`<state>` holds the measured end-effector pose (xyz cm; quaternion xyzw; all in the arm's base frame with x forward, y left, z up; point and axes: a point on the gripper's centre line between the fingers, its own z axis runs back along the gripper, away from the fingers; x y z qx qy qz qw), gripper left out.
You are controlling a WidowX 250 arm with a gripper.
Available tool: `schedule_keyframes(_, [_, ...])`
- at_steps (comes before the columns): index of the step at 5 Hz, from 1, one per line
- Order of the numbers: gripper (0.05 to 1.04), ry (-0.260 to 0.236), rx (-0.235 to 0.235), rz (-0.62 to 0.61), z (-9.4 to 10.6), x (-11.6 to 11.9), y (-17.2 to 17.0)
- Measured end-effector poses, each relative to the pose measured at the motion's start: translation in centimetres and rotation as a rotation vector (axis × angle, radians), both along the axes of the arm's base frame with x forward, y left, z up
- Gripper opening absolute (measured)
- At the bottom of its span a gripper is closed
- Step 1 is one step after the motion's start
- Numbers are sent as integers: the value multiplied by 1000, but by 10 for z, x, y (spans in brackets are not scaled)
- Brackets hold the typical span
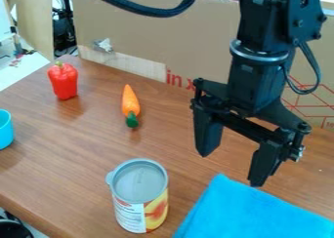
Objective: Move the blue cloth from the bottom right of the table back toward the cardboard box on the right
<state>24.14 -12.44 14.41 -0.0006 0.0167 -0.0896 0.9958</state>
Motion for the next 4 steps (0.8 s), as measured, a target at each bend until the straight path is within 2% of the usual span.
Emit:
schedule_keyframes(1, [1001,23,12,0,-9,-2,1])
schedule_keyframes(2, [1001,41,20,-62,-32,-17,-1])
schedule_keyframes(3, [1001,64,32,-123,-46,-35,-6])
schedule_keyframes(4, [1001,104,43,-163,-62,-42,-3])
